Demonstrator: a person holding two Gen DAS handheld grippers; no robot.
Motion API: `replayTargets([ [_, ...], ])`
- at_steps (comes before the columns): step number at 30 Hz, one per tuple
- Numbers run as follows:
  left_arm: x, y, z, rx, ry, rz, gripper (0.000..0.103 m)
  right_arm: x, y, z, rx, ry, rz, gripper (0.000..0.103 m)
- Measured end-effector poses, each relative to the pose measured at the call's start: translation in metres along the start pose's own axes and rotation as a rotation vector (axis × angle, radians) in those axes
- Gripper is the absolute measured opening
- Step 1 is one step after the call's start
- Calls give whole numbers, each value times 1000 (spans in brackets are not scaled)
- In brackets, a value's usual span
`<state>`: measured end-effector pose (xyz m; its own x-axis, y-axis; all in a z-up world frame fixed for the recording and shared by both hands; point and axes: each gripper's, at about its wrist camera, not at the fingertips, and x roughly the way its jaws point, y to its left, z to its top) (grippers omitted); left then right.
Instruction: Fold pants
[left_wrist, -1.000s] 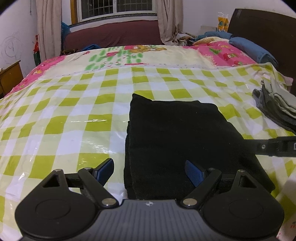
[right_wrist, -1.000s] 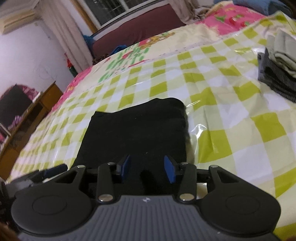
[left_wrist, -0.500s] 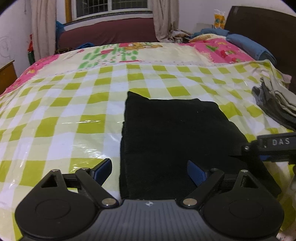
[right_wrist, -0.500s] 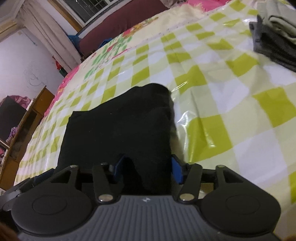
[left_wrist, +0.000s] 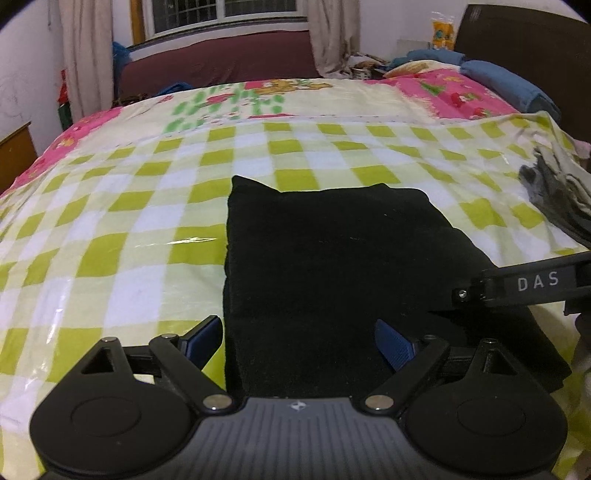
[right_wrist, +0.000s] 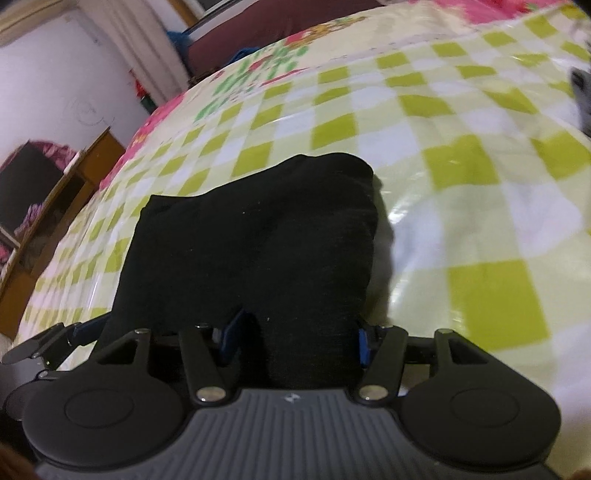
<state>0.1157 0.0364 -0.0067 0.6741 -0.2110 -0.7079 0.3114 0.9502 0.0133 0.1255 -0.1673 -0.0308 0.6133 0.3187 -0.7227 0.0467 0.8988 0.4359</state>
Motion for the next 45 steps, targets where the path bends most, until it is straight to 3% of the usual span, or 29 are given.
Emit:
replayTargets([
  [10,-8,69,-7,-82,-13,73,103,46,72,13,-124,68,58,59],
  [22,-17,193,-23,-216,-8,276,103,135,218,23,-340,149,181,59],
  [27,-14,237,-25,-252,13,334,103,160,253,20,-353,178,208,59],
  [31,-18,239,-22,-241,7,360,103,154,251,26,-321,170,221,59],
  [37,-34,217,-18,-227,-8,381,103,107,224,27,-278,60,222,57],
  [42,-50,185,-20,-206,-8,440,103,64,211,12,-286,-5,216,57],
  [45,-61,171,-25,-226,-14,436,103,44,209,-5,-314,-22,210,57],
])
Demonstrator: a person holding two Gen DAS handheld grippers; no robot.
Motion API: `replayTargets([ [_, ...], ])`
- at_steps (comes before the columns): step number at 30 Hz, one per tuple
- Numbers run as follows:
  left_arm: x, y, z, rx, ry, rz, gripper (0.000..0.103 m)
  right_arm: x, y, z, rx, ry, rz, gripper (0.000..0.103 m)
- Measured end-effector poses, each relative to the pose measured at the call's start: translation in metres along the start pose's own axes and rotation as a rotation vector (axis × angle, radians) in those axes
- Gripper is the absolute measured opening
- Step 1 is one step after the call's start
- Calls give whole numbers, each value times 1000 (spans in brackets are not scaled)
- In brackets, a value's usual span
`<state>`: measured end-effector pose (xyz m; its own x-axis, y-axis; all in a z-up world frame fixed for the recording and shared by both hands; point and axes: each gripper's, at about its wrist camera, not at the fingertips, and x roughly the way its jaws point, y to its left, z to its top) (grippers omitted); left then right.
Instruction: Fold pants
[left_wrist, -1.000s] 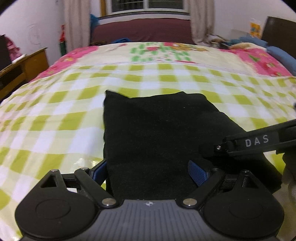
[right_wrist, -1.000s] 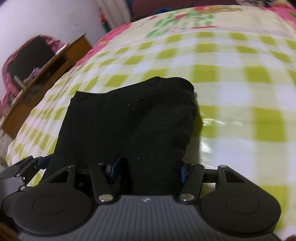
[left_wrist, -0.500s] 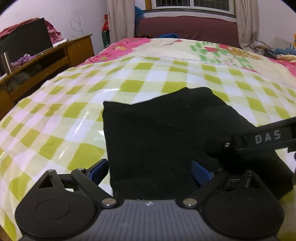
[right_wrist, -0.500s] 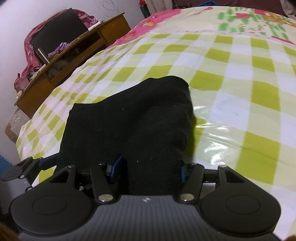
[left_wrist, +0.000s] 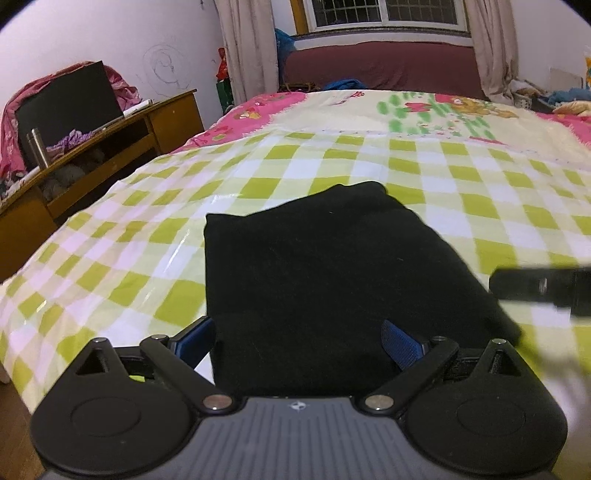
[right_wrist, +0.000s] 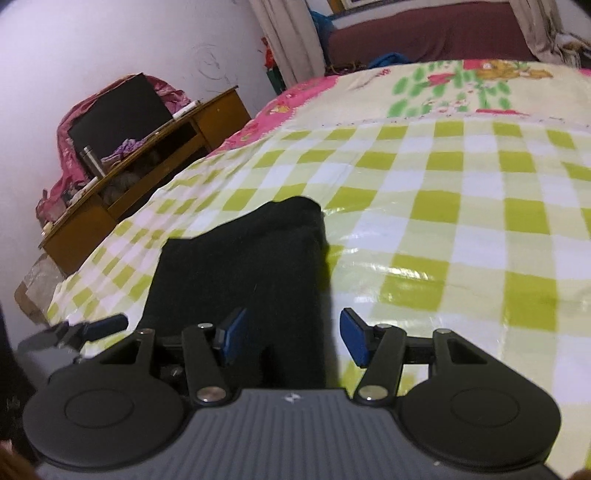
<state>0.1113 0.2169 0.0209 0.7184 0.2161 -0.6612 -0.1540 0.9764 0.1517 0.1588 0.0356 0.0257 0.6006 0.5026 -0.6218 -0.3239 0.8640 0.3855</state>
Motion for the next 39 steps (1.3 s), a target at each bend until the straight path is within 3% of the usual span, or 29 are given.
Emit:
replayTargets([
  [9,-41,-7,-35,-97,40,-63,103,-44,1,-44,42,0,-16,57],
  [21,-81,-15,-54,-109,17,-58,103,-67,10,-74,-1,34,-95,57],
  [39,-98,-19,-65,-88,5,-22,103,-77,15,-83,-2,29,-82,57],
])
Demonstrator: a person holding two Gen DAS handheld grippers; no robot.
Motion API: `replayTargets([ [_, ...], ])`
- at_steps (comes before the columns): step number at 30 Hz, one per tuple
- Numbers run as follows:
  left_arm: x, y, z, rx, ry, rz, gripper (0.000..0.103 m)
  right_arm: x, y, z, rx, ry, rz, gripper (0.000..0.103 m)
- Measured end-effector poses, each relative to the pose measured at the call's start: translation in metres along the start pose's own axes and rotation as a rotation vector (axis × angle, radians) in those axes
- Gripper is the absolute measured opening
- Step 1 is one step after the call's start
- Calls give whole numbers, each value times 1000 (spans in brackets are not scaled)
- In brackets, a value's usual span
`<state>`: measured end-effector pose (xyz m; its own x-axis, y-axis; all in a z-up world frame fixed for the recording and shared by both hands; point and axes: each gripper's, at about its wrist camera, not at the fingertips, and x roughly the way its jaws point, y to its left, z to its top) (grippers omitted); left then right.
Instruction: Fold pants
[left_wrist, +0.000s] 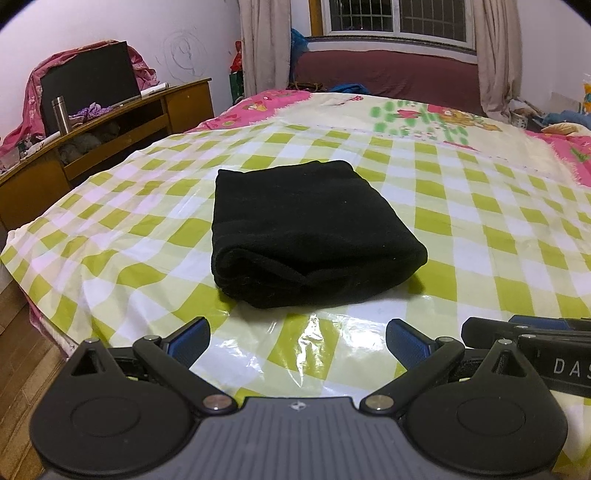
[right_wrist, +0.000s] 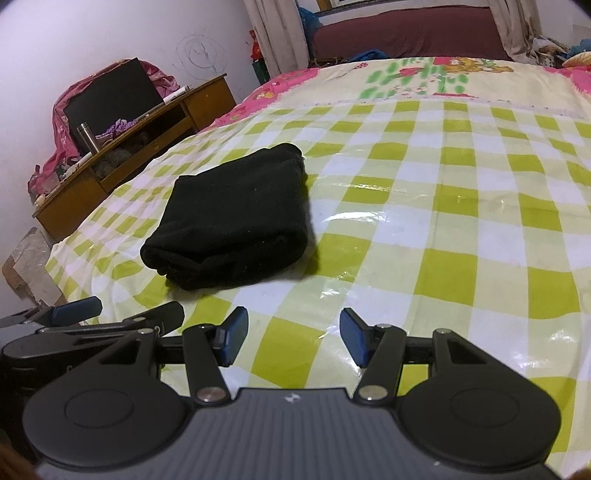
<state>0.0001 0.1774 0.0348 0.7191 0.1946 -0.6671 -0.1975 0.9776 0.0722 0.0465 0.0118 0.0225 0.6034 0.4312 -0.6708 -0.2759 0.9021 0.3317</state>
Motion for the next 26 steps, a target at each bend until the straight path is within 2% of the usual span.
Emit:
replayTargets([
  [26,-1,-2,-3,3,-8,16,103,2,-1,-2,14,17,5,57],
])
